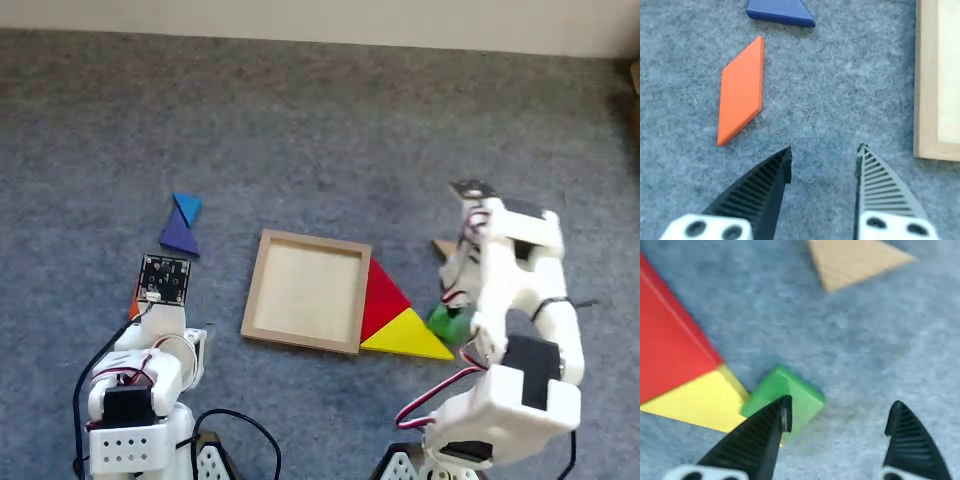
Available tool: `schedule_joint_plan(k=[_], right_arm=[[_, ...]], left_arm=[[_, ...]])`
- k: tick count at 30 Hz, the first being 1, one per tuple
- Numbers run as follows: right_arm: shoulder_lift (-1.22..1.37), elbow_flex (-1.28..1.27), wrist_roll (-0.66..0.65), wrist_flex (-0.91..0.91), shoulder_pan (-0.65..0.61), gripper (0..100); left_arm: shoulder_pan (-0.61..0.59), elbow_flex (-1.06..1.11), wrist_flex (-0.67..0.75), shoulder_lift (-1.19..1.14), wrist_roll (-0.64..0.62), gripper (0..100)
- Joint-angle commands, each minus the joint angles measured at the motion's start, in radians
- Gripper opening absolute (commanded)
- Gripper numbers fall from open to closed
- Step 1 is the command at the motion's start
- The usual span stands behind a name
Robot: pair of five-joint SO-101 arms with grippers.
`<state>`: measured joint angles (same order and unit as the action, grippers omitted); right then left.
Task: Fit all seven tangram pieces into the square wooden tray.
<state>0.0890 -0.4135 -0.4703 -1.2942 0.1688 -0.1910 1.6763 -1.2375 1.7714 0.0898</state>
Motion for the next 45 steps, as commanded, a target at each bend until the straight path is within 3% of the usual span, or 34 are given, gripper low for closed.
schedule_joint_plan(k=[1,7,15,19,22,25,34,45], right_arm=[[-0.090,0.070,-0.034,-0.018,0.056,29.6],[-0.328,0.004,-0.037,-0.111,-0.016,29.6],[-0.644,-0.308,-0.037,-0.093,-0.334,29.6],[-0.661,-0.418,-0.043,-0.012,-0.473,30.3],[-0.595,-0.456,-0.101,0.027,-0.538,36.2],[-0.489,-0.455,-0.104,0.070,-0.562,40.4],[-0.191,-0.387,-0.107,0.188,-0.561,40.4],[-0.125,-0.328,-0.178,0.186,-0.564,40.3]], left_arm=[[-0.005,0.021,-0.005,0.050,-0.009,21],[-0.005,0.021,-0.005,0.050,-0.009,21],[-0.005,0.021,-0.005,0.050,-0.009,21],[-0.005,0.021,-0.005,0.050,-0.009,21],[-0.005,0.021,-0.005,0.050,-0.009,21],[-0.005,0.021,-0.005,0.050,-0.009,21],[-0.005,0.021,-0.005,0.050,-0.009,21],[-0.005,0.021,-0.005,0.050,-0.009,21]])
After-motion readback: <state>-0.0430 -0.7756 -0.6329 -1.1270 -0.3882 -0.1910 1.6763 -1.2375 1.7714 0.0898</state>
